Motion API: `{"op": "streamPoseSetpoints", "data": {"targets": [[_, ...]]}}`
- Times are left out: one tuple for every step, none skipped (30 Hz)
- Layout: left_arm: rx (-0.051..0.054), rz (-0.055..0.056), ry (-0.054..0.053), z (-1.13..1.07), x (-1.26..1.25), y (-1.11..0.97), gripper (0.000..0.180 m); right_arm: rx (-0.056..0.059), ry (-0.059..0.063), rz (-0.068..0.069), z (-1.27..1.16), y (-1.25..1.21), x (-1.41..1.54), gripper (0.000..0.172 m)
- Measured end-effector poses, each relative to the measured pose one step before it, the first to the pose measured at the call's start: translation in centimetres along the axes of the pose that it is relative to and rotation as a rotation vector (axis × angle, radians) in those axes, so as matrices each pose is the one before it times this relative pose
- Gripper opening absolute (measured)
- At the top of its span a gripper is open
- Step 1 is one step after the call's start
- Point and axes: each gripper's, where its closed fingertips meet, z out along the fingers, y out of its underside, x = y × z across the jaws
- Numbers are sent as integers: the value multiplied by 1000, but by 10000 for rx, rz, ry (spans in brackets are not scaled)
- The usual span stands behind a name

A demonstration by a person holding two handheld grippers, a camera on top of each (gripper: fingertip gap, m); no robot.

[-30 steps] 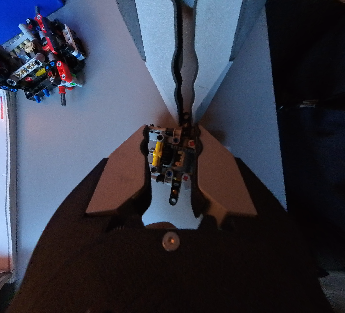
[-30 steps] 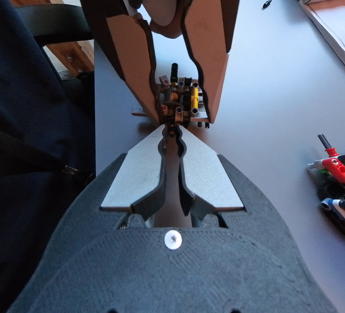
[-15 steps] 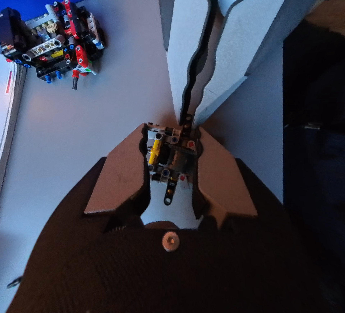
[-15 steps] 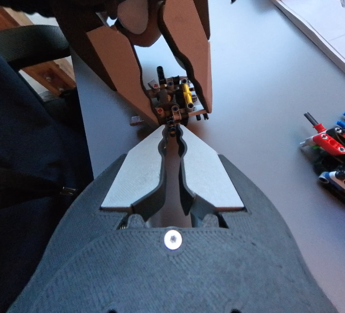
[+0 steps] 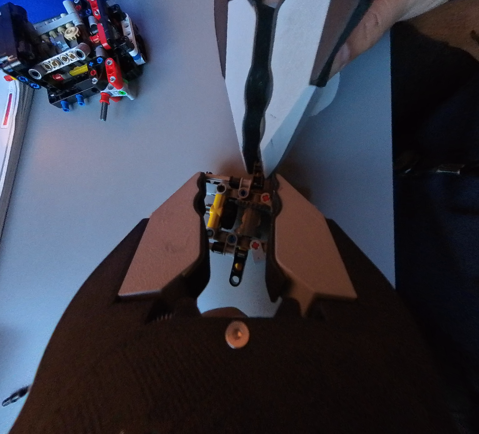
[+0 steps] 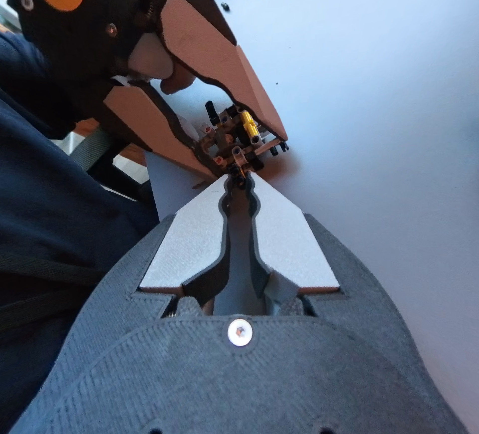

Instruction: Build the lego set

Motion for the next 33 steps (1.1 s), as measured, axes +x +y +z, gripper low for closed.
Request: {"op": "streamPoseSetpoints", "data": {"targets": [[113, 60, -69, -21, -41, -24, 47, 51, 103, -129, -10, -58, -1, 7], [86, 122, -152, -24, -26, -24, 46, 17, 37, -23, -7, -20, 20, 7], [30, 75, -145, -24, -41, -4, 46, 13, -16, 49, 6, -23, 37, 7], [-9, -6, -33, -10, -6, 24, 46, -9, -34, 66, 13, 15, 5, 7], [-9, -56, 33, -18, -24, 34, 46, 16, 0, 41, 18, -28, 12, 7], [1, -68, 27, -27, -49, 11, 46, 27, 33, 0, 18, -39, 9, 7], [24, 13, -50, 12, -44, -4, 46, 33, 64, -18, 4, -47, 41, 7], [-6, 62, -113, 1, -64, -12, 46, 20, 68, -9, 5, -14, 50, 7], [-23, 79, -106, 9, -12, -9, 46, 11, 50, 50, 6, -2, 36, 7], [-28, -8, -28, -1, 14, 7, 46, 16, 46, 57, 0, 22, 14, 8], [-16, -86, 26, 7, 13, 6, 46, 41, 80, 47, -11, 2, -6, 7], [20, -47, -8, -10, 3, 4, 45, 63, 127, 34, -3, -12, 11, 7], [27, -13, -47, -14, -13, -10, 45, 65, 139, -5, -13, -15, 3, 7], [27, -14, -50, -17, -24, -6, 45, 70, 120, 29, -25, -27, 17, 7], [18, -26, -17, 1, -37, -4, 45, 75, 109, 81, -11, -30, 32, 7], [10, -48, -8, 2, -80, 0, 45, 85, 100, 92, -8, -50, 46, 7], [29, -55, -21, 18, -79, -3, 45, 87, 93, 111, -13, -62, 65, 8], [9, -43, 6, -22, -41, 21, 45, 79, 41, 165, 9, -39, 54, 8], [9, -50, 6, -12, -27, 23, 45, 88, -37, 234, 7, -50, 2, 7], [7, -76, 31, 13, -5, 33, 45, 50, -77, 246, 21, 0, 10, 7], [-13, -32, 31, -6, 15, 39, 46, 24, -123, 227, 35, 13, -15, 7], [-16, -11, -7, -2, -44, 21, 47, -4, -189, 275, 39, 33, -6, 7], [40, -96, -33, 38, -101, -28, 47, 13, -173, 271, 0, -44, 52, 7], [49, 0, 29, -3, -35, -14, 47, 34, -86, 135, -21, -84, 58, 7], [-34, 7, 158, -27, 115, 23, 47, -7, -19, -39, -4, 5, -27, 7], [28, 15, 140, -4, 124, -34, 47, -67, 5, -143, 0, 101, -102, 7], [194, -12, -63, 44, -81, -132, 48, -63, 77, -186, -71, 73, 38, 8], [150, -12, 76, 54, 152, -121, 48, -86, 45, -196, -123, 80, 71, 8], [-19, -9, 146, -2, 186, -26, 48, -113, -100, -151, -99, 121, -97, 8], [3, 69, 7, -10, 4, -26, 48, -61, -104, -84, -9, 54, -113, 8], [53, 148, -60, 17, -28, -35, 48, -35, -20, -102, 5, 0, -30, 8], [22, 95, -34, 10, 43, -8, 49, -83, 21, -185, -5, 51, 10, 8], [-41, 39, 19, 1, 77, 0, 49, -116, 3, -200, 14, 78, -5, 8]]}}
